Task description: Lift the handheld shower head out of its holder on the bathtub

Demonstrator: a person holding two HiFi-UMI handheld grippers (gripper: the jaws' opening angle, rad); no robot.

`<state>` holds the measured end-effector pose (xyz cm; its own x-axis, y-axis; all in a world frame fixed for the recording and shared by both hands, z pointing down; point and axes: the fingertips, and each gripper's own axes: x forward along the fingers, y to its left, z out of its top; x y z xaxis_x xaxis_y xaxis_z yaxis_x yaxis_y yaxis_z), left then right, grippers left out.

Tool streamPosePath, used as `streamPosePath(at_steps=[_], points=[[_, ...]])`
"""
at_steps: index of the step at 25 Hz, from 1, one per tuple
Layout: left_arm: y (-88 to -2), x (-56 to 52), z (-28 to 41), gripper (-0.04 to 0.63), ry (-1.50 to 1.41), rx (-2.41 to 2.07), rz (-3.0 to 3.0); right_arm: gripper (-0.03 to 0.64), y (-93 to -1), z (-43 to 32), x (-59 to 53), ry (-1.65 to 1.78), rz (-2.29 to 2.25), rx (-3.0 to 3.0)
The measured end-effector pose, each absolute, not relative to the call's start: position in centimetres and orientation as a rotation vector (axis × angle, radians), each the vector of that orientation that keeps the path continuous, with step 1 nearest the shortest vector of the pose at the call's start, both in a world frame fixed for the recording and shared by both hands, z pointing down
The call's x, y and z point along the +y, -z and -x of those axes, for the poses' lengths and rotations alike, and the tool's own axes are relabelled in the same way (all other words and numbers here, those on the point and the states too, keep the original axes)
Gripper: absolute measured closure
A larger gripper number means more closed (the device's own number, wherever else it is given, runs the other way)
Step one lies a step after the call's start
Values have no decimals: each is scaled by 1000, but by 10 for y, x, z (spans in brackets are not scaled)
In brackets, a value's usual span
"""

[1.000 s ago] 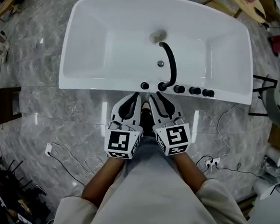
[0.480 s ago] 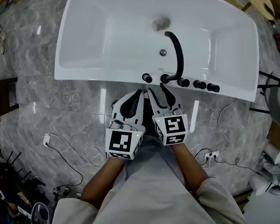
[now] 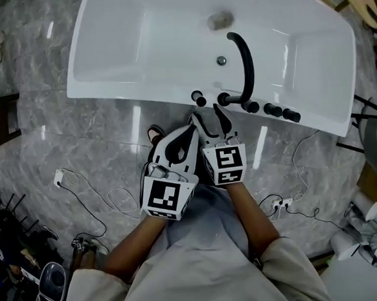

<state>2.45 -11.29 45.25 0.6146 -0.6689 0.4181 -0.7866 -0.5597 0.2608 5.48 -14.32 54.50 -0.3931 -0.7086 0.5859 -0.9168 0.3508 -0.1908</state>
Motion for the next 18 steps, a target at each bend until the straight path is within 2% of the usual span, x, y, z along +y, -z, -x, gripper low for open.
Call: streamPosePath(at_steps=[18], points=[[-478,-117,-3,591,-393,-1214,-2306,387,-625,-45,-154,-739,-1397,-2108]])
